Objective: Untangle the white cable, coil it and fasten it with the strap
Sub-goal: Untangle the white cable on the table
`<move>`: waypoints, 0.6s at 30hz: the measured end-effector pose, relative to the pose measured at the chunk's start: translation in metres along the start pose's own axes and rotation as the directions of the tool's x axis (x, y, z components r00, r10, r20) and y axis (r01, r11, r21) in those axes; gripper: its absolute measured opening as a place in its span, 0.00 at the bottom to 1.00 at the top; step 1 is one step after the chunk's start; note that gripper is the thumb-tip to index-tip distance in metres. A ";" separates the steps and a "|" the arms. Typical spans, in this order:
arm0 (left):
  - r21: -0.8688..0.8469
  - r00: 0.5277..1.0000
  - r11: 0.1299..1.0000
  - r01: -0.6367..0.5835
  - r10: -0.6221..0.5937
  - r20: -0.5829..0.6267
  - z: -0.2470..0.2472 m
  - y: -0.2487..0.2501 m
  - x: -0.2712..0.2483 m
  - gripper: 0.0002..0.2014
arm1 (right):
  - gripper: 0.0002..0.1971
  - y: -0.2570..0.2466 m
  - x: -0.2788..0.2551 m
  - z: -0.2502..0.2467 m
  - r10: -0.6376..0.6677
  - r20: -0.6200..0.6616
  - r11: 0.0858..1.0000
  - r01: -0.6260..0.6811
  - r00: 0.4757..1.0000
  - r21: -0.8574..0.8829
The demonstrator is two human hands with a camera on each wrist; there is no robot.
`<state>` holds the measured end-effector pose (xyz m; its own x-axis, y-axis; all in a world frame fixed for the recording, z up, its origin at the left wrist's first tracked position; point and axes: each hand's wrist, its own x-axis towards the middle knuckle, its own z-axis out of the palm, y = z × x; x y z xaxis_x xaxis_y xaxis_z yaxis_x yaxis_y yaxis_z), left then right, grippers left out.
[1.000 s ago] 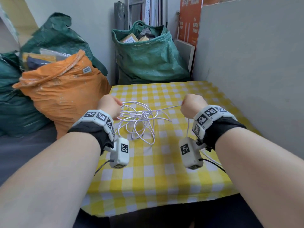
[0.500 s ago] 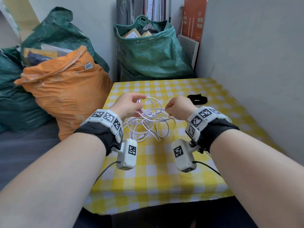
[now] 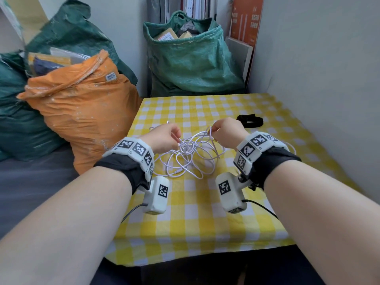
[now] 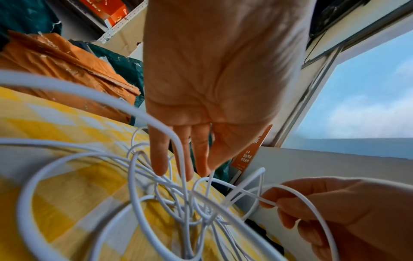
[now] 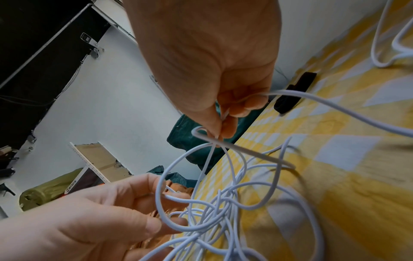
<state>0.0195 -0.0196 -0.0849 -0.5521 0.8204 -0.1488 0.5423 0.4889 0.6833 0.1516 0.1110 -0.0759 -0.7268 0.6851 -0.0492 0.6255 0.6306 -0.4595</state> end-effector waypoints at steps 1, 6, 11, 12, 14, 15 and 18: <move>-0.007 1.000 1.000 -0.011 0.011 0.001 0.001 0.000 0.001 0.15 | 0.12 0.000 0.000 0.000 -0.006 0.002 1.000 0.006 1.000 0.017; -0.041 0.998 0.998 -0.057 0.056 -0.031 0.000 0.003 0.005 0.19 | 0.12 -0.003 0.001 0.000 -0.035 0.019 0.998 0.034 0.999 0.055; -0.035 0.999 0.998 -0.048 0.047 -0.018 0.001 0.001 0.010 0.17 | 0.14 -0.008 0.005 0.006 -0.079 0.054 0.997 0.078 0.995 0.028; -0.042 0.999 0.998 -0.045 0.044 -0.017 0.001 -0.001 0.011 0.16 | 0.14 -0.009 0.006 0.007 -0.084 0.062 0.996 0.083 0.994 0.019; -0.052 0.999 0.998 -0.038 0.037 -0.014 0.001 -0.005 0.013 0.16 | 0.13 -0.010 0.009 0.010 -0.085 0.077 0.996 0.084 0.993 0.011; -0.058 0.999 0.998 -0.035 0.035 -0.011 0.001 -0.006 0.014 0.16 | 0.13 -0.010 0.010 0.011 -0.085 0.082 0.996 0.084 0.993 0.010; -0.106 0.999 0.994 -0.037 0.034 -0.026 0.001 -0.009 0.017 0.17 | 0.14 -0.011 0.012 0.016 -0.083 0.109 0.996 0.084 0.991 -0.005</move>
<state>0.0057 -0.0103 -0.0942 -0.5498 0.8285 -0.1064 0.4922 0.4242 0.7601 0.1316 0.1069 -0.0857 -0.8029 0.5863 -0.1074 0.5635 0.6878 -0.4577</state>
